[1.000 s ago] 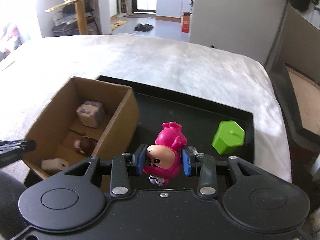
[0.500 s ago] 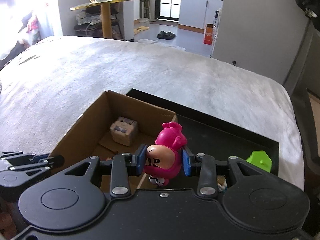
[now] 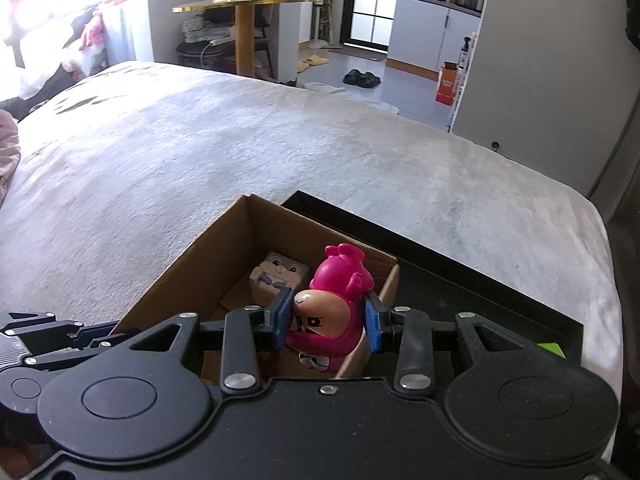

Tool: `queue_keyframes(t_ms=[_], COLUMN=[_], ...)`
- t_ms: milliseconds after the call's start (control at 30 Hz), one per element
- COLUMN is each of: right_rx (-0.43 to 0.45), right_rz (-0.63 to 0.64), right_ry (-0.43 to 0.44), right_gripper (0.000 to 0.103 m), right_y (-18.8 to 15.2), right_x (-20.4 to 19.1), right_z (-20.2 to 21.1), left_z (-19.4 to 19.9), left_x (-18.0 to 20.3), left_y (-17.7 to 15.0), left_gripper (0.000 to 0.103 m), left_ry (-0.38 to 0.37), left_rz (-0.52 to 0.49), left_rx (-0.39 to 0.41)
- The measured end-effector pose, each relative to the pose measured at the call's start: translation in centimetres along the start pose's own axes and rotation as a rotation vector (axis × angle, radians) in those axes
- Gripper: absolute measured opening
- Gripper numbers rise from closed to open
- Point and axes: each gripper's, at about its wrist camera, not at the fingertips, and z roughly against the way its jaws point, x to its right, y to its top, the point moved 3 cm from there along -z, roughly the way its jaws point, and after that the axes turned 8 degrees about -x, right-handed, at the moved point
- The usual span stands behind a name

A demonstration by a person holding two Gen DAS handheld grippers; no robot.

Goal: Organize rigid objects
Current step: 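Carry the pink plush toy with the right gripper and release it into the box, then move the right gripper to the mug figurine and grasp it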

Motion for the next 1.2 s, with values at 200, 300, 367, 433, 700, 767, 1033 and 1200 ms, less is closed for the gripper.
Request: queue_keyframes(t_ms=[200, 300, 367, 433, 700, 767, 1033, 1200], right_rx=[0.021, 0.026, 0.025, 0.013, -0.033, -0.043, -0.068, -0.083], right_rz=[0.051, 0.058, 0.052, 0.041, 0.044, 0.041, -0.016, -0.063], right_ry=[-0.002, -0.039, -0.033, -0.030, -0.019, -0.017, -0.044, -0.062], right_gripper=[0.037, 0.044, 0.045, 0.045, 0.045, 0.045, 0.050, 0.051], right_y=[0.4, 0.6, 0.5, 0.2, -1.9, -2.3, -4.4, -5.7], right_x=[-0.6, -0.6, -0.4, -0.2, -0.4, -0.3, 1.7, 3.4], right_z=[-0.9, -1.2, -1.1, -1.1, -0.3, 0.0, 0.9, 1.2], left_z=[-0.1, -0.1, -0.1, -0.2, -0.2, -0.1, -0.1, -0.1], left_x=[0.0, 0.0, 0.0, 0.0, 0.1, 0.0, 0.0, 0.1], left_y=[0.0, 0.0, 0.0, 0.0, -0.1, -0.1, 0.0, 0.0], left_gripper=[0.011, 0.011, 0.011, 0.011, 0.011, 0.011, 0.011, 0.011], left_ry=[-0.004, -0.005, -0.011, -0.005, -0.002, -0.004, -0.005, 0.000], left_rz=[0.002, 0.003, 0.003, 0.004, 0.002, 0.002, 0.005, 0.003], left_rx=[0.000, 0.000, 0.000, -0.002, 0.000, 0.000, -0.002, -0.001])
